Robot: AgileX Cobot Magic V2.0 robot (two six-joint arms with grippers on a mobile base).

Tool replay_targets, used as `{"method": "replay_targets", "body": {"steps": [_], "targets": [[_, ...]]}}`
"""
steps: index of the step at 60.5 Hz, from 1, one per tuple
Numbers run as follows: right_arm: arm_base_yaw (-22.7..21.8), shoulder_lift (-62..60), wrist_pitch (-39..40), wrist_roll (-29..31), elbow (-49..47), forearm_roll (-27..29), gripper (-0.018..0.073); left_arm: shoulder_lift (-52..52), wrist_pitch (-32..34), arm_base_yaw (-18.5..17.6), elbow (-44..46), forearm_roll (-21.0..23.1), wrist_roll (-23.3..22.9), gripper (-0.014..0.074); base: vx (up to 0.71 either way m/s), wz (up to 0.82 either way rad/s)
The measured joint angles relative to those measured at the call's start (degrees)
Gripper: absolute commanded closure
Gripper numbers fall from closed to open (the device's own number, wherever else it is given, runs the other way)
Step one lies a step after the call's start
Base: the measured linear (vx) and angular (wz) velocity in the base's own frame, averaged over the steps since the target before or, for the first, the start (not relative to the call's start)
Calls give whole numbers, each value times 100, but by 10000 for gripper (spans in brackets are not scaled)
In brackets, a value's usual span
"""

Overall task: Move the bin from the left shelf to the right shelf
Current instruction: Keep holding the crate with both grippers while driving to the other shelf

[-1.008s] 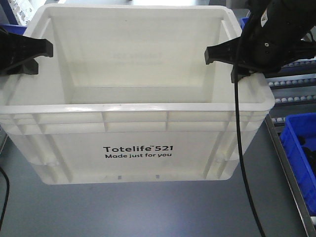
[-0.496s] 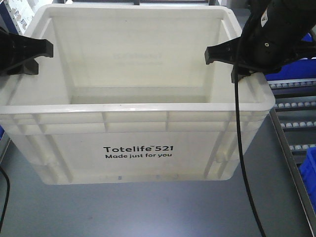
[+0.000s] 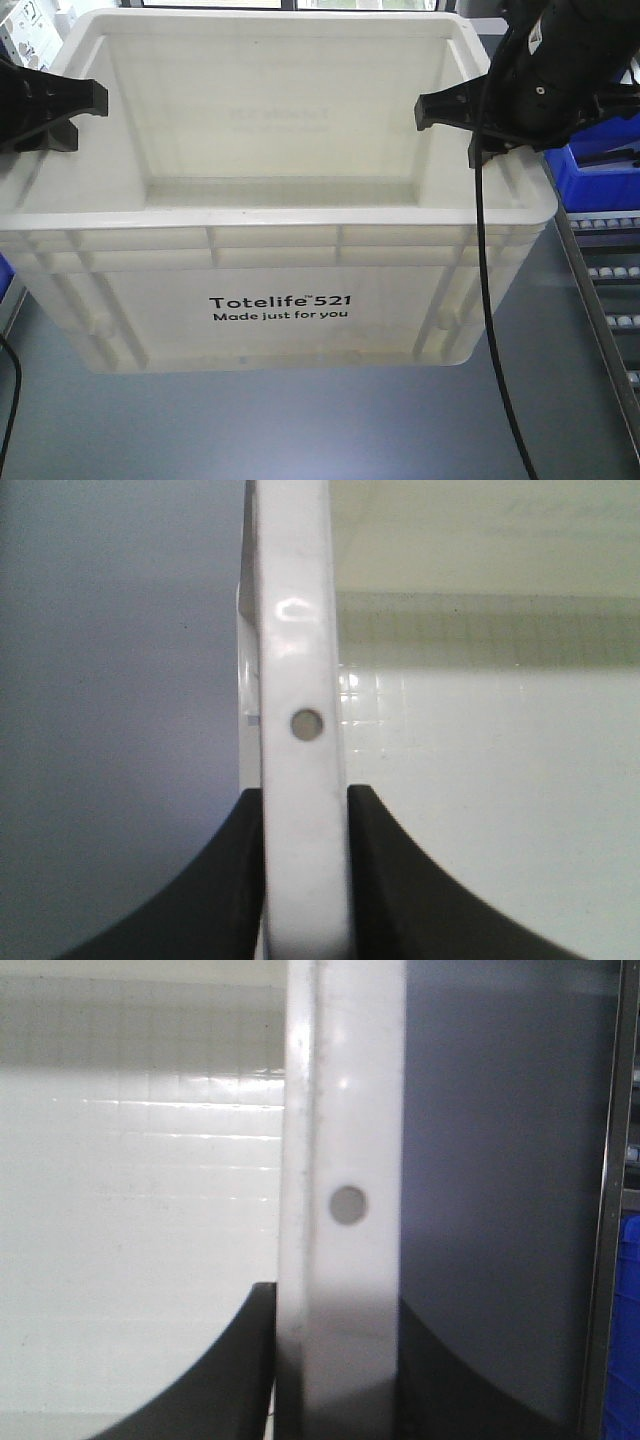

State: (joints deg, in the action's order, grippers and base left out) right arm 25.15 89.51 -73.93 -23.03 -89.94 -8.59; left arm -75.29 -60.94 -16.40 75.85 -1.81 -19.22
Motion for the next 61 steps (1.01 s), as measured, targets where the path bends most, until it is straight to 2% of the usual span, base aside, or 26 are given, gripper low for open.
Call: {"method": "replay_targets", "body": {"steps": [41, 61], "targets": [[0, -12, 0, -5, 0, 6, 567, 0, 0, 0, 0, -5, 0, 505, 36, 7], [0, -12, 0, -5, 0, 10, 567, 0, 0, 0, 0, -10, 0, 505, 28, -16]]}}
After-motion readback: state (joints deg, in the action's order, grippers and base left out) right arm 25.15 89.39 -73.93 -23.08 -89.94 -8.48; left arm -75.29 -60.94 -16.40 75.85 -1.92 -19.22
